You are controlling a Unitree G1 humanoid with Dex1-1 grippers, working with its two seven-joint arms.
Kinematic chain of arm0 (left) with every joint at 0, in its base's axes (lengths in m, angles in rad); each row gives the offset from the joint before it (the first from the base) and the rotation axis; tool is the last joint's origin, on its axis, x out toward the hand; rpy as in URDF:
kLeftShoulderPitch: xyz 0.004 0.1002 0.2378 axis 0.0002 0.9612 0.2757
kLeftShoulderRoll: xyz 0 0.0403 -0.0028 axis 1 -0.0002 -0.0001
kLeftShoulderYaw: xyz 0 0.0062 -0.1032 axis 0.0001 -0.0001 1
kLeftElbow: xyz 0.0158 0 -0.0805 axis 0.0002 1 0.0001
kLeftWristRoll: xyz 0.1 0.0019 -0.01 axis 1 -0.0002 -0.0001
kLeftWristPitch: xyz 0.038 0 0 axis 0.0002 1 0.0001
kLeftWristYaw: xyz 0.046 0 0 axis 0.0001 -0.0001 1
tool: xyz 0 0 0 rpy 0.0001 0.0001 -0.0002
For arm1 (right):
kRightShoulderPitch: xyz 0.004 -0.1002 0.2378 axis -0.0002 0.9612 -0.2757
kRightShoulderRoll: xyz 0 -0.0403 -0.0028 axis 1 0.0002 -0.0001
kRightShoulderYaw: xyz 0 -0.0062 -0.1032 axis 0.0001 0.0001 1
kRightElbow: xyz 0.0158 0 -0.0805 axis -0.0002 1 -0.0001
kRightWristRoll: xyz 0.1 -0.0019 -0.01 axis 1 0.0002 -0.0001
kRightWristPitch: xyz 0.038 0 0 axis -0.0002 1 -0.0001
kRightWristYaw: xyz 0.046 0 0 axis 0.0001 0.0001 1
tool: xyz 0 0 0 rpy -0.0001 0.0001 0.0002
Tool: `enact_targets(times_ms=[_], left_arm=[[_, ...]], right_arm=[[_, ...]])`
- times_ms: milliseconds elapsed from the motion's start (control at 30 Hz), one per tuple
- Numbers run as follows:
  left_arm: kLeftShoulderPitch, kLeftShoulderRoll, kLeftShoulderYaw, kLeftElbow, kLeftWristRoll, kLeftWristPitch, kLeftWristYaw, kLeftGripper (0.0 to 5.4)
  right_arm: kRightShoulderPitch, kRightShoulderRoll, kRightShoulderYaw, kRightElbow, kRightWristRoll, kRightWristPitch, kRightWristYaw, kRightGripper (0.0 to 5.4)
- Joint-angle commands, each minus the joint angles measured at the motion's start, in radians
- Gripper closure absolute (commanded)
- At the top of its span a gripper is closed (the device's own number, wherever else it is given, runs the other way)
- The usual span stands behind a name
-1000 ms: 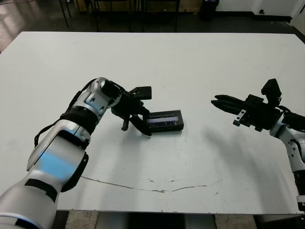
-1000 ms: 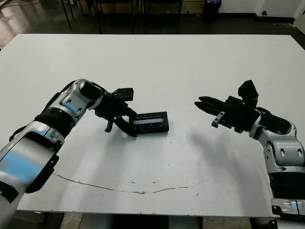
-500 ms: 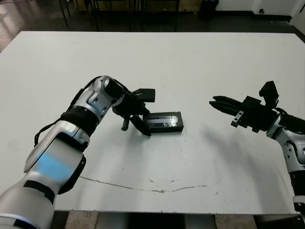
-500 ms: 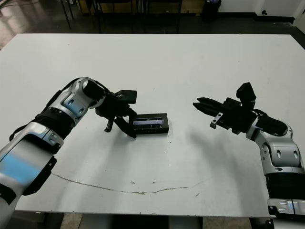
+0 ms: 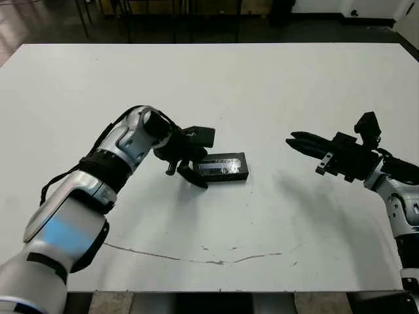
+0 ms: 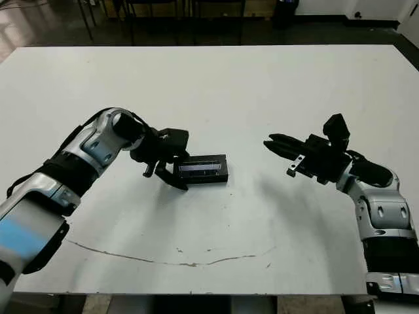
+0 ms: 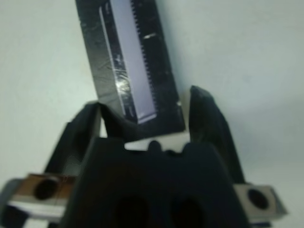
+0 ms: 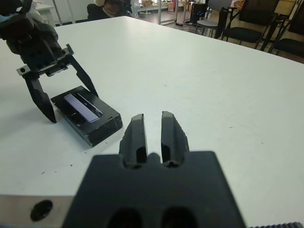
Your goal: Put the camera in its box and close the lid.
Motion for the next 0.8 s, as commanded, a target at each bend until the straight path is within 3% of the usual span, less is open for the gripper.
enact_targets(times_ms=[33,167,267,500,600,800], left_arm=[[0.098,0.095,0.003,0.006,0.013,-0.032,-0.008,1.71],[0.155,0.205,0.058,-0.086,-0.015,-0.104,0.016,0.81],[0.202,0.278,0.104,-0.187,-0.035,-0.037,0.021,0.13],[0.292,0.347,0.260,-0.354,-0.133,0.103,0.110,0.01],[0.372,0.285,0.384,-0.442,-0.213,0.180,0.284,0.38],[0.516,0.085,0.514,-0.584,-0.365,0.169,0.568,1.78]], right_arm=[[0.001,0.007,0.004,0.020,-0.003,-0.006,0.004,5.40],[0.001,0.009,0.010,0.022,-0.016,-0.029,-0.003,5.40],[-0.004,0.010,0.013,0.031,-0.014,-0.025,-0.001,5.40],[-0.021,0.017,0.016,0.047,-0.014,-0.021,0.001,5.40],[-0.022,0.021,0.014,0.047,-0.013,-0.019,-0.002,5.40],[-0.014,0.038,-0.001,0.048,-0.007,-0.039,-0.012,5.40]])
